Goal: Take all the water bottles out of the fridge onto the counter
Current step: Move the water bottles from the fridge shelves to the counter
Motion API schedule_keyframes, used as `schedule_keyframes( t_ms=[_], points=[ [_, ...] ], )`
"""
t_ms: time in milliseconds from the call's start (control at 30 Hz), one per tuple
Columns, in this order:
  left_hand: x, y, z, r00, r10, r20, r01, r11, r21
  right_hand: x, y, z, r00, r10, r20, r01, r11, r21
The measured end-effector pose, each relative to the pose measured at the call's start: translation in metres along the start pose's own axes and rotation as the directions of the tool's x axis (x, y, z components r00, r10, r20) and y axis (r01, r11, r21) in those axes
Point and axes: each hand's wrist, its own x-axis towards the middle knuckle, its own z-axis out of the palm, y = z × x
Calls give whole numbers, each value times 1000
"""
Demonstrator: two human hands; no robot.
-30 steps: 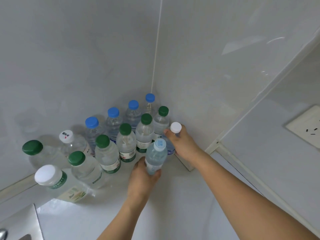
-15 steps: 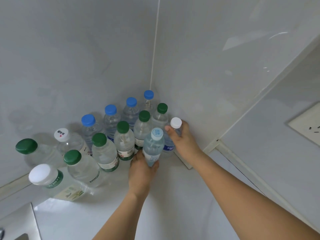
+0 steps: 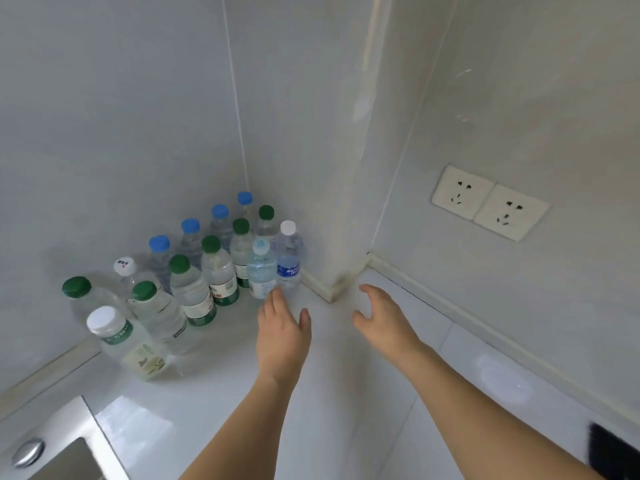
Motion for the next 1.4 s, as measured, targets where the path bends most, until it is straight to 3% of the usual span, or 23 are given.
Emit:
schedule_keyframes(
  t_ms=[100,300,467,567,800,933,1200,1400],
  points=[
    [-24,37,4,974,203,99,-208,977,44,-39,38,-36,997,41,-70,-45,998,-51],
    [-74,124,31,799,516,309,-561,824,75,-119,107,-98,966,134,-223,-158,983,-95],
    [-142,213,70,543,739,398,-804,595,-9,-208,170,-150,892,270,-362,-306,951,-44],
    [-190,255,94,404,798,447,-882,470,-43,-267,200,-172,836,347,-425,-377,926,14],
    [-332,333,129,66,879,472,-961,183,-206,-416,268,-200,656,520,-547,-541,829,141],
    [-440,365,138,-137,886,442,-948,11,-317,-527,306,-203,499,623,-603,-630,738,240],
    [-637,400,139,-403,854,329,-852,-218,-477,-724,341,-181,209,718,-664,-677,597,432],
    [-768,412,127,-528,813,245,-729,-287,-621,-850,347,-167,15,746,-665,-708,478,520]
  ],
)
